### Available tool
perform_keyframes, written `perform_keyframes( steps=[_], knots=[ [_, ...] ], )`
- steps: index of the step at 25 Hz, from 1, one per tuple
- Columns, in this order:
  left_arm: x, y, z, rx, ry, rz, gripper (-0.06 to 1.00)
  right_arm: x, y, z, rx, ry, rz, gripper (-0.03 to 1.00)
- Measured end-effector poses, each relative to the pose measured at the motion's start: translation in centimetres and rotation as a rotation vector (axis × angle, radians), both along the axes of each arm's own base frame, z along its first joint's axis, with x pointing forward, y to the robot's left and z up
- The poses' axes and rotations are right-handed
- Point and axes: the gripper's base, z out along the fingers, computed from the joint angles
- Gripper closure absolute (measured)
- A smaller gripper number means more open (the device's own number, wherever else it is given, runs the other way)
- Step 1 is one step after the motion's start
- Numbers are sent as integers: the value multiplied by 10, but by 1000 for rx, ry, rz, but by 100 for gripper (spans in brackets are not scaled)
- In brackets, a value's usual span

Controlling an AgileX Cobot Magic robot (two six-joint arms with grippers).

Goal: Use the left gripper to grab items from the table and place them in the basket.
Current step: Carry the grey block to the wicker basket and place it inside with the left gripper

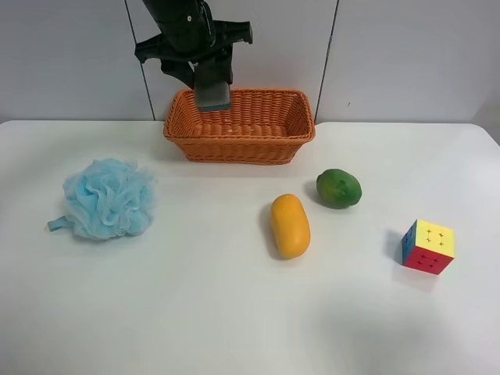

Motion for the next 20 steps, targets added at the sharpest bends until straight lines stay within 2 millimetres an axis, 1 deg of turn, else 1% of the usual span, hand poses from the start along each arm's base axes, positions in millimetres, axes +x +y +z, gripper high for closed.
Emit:
perform_keyframes(
  steps=[4, 6, 9, 11, 17, 19, 20],
  knots=[
    [18, -9, -21, -1, -77, -41, 39, 0, 0, 0, 0, 0, 0, -2],
    [26, -13, -36, 7, -106, -58, 39, 0, 0, 0, 0, 0, 0, -2],
    [35, -18, -57, 20, -135, -90, 39, 0, 0, 0, 0, 0, 0, -2],
    [39, -20, -66, 32, -155, -110, 39, 0, 0, 0, 0, 0, 0, -2],
    [45, -22, -85, 71, -167, -147, 39, 0, 0, 0, 0, 0, 0, -2],
    [45, -22, -87, 75, -164, -149, 35, 0, 0, 0, 0, 0, 0, -2],
    [45, -22, -88, 76, -163, -150, 30, 0, 0, 0, 0, 0, 0, -2]
  ],
)
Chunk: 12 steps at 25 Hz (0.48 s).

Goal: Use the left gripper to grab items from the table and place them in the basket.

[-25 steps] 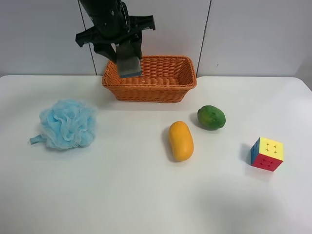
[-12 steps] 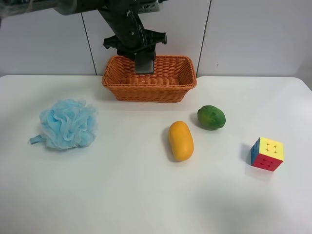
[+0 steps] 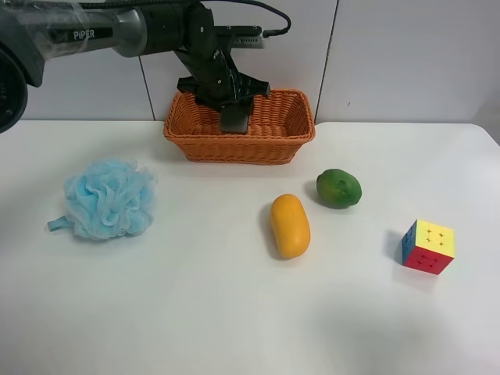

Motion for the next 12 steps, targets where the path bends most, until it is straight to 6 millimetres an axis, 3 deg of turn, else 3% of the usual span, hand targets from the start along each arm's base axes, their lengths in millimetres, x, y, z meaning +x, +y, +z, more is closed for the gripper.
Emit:
perform_keyframes(
  steps=[4, 8, 12],
  knots=[
    [-1, 1, 0, 6, 10, 0, 2, 0, 0, 0, 0, 0, 0, -2],
    [-8, 4, 10, 33, 56, -1, -4, 0, 0, 0, 0, 0, 0, -2],
    [-24, 16, 43, 66, 119, 8, -5, 0, 0, 0, 0, 0, 0, -2]
  ],
)
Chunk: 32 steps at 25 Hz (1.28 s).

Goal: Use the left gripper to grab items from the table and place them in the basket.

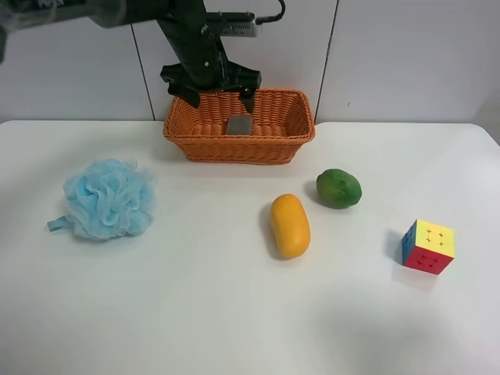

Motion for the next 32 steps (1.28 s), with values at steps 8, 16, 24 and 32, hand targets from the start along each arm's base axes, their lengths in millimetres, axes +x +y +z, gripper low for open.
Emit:
perform_keyframes(
  steps=[8, 16, 24, 32],
  knots=[
    [-47, 36, 87, 73, 61, -37, -5, 0, 0, 0, 0, 0, 0, -2],
    [-109, 68, 143, 87, -24, -115, -5, 0, 0, 0, 0, 0, 0, -2],
    [-205, 112, 135, 118, -2, -227, -5, 0, 0, 0, 0, 0, 0, -2],
    [-294, 153, 110, 74, -13, -230, -5, 0, 0, 0, 0, 0, 0, -2]
  ],
)
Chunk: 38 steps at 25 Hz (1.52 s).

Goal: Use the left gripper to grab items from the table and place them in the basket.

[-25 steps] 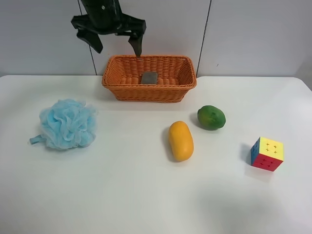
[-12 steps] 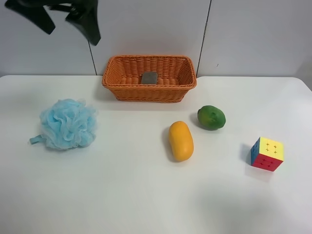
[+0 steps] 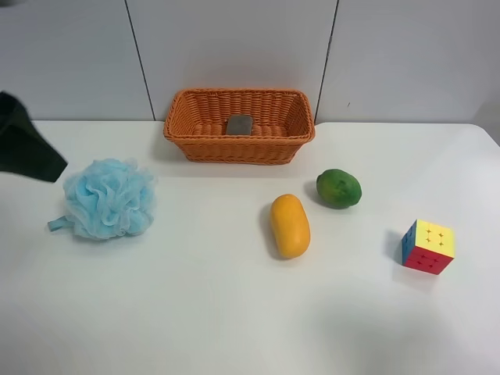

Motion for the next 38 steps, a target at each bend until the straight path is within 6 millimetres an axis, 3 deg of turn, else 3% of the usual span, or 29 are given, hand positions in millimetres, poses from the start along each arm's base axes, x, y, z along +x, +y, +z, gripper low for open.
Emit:
perform_keyframes(
  steps=[8, 20, 27, 38],
  knots=[
    [-61, 33, -18, -30, -77, 23, -5, 0, 0, 0, 0, 0, 0, -2],
    [-95, 65, -76, -68, -167, 275, -5, 0, 0, 0, 0, 0, 0, -2],
    [-113, 74, -74, -81, -255, 402, -5, 0, 0, 0, 0, 0, 0, -2],
    [-151, 72, -69, -130, -499, 449, -5, 0, 0, 0, 0, 0, 0, -2]
  ],
)
